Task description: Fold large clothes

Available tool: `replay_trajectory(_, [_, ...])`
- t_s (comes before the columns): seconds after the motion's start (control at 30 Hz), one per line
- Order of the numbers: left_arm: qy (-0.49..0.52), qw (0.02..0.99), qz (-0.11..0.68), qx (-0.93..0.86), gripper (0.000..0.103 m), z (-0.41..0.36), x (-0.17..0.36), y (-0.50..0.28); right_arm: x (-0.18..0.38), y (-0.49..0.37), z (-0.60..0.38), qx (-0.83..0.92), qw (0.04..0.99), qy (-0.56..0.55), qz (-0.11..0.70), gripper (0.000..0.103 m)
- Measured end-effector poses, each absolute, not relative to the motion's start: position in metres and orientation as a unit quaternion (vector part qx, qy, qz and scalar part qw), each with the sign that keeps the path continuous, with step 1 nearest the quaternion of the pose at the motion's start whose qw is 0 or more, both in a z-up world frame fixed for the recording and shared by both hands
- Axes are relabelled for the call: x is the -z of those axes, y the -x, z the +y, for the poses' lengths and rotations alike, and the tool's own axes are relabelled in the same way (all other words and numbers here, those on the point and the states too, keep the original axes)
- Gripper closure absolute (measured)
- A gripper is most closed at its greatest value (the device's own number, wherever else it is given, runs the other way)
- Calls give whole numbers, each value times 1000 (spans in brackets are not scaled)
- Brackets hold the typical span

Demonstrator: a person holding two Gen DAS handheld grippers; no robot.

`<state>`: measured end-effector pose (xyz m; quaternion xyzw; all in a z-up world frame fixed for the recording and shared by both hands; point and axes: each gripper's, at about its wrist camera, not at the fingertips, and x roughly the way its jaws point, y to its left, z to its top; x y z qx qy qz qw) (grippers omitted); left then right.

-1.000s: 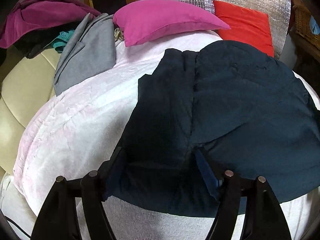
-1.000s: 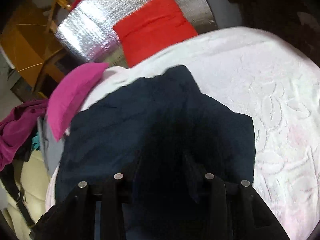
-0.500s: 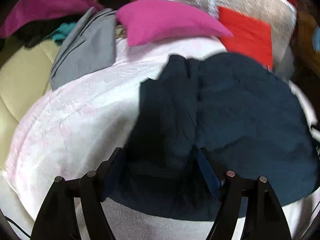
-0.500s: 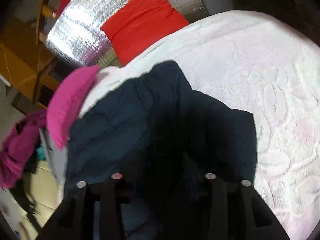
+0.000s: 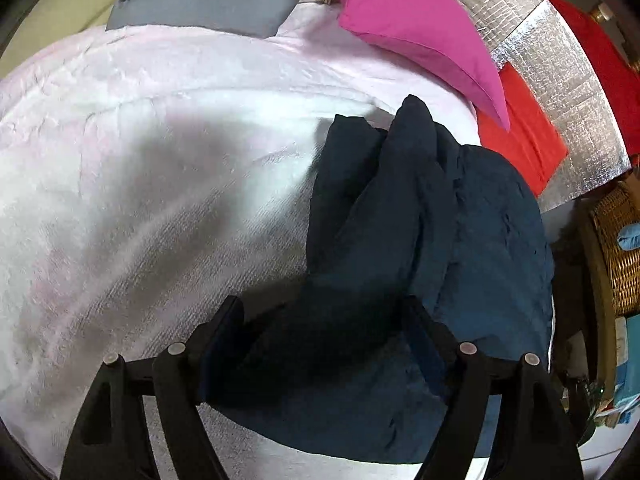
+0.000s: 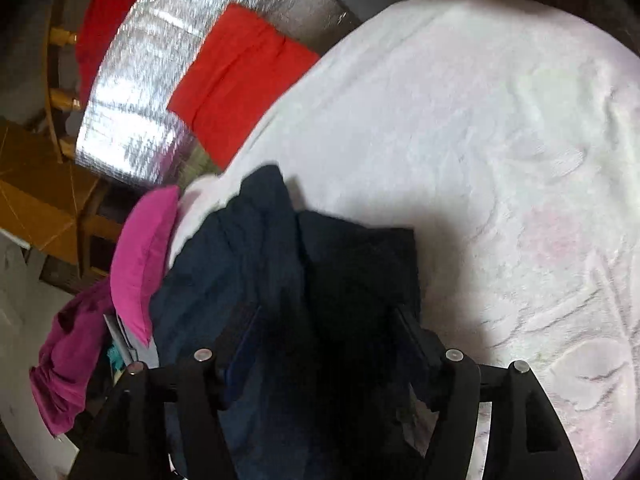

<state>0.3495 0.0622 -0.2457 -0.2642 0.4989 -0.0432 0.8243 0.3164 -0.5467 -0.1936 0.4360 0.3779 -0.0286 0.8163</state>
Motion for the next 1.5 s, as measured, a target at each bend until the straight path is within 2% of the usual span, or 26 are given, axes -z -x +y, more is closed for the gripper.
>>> replay_trajectory(0.07, [258, 829, 494, 42, 32, 59, 244, -347, 193, -322, -538, 38, 824, -411, 388, 57])
replay_trajectory(0.17, [243, 838, 488, 38, 43, 56, 239, -345, 179, -328, -516, 56, 856, -333, 392, 73])
replay_trajectory(0.2, [237, 841, 485, 37, 47, 55, 235, -344, 172, -328, -509, 59, 866, -314, 385, 73])
replay_trajectory(0.3, [213, 852, 477, 34, 55, 52, 228, -339, 160, -326, -494, 55, 884, -287, 365, 73])
replay_trajectory(0.4, [177, 851, 493, 31, 54, 41, 235, -342, 170, -334, -483, 77, 885, -244, 389, 73])
replay_trajectory(0.53, [211, 843, 494, 31, 53, 52, 232, -347, 169, -328, -497, 70, 874, -282, 390, 69])
replay_trajectory(0.6, [227, 848, 479, 28, 51, 58, 222, -350, 162, -321, -511, 62, 865, -319, 383, 58])
replay_trajectory(0.63, [228, 854, 468, 27, 45, 59, 217, -353, 160, -316, -518, 59, 862, -335, 376, 51])
replay_trajectory(0.7, [217, 872, 439, 24, 36, 61, 203, -364, 154, -305, -527, 57, 864, -361, 347, 50])
replay_trajectory(0.83, [214, 882, 417, 43, 33, 54, 193, -392, 141, -294, -542, 50, 874, -387, 291, 50])
replay_trajectory(1.17, [210, 856, 464, 86, 31, 18, 222, -467, 165, -332, -528, 48, 874, -369, 314, 50])
replay_trajectory(1.2, [208, 854, 470, 84, 32, 15, 225, -470, 168, -336, -528, 46, 872, -367, 319, 51])
replay_trajectory(1.33, [200, 853, 474, 85, 56, 9, 231, -473, 185, -346, -524, 53, 866, -350, 355, 57])
replay_trajectory(1.5, [205, 860, 458, 91, 77, 11, 225, -466, 189, -351, -521, 56, 868, -347, 350, 57])
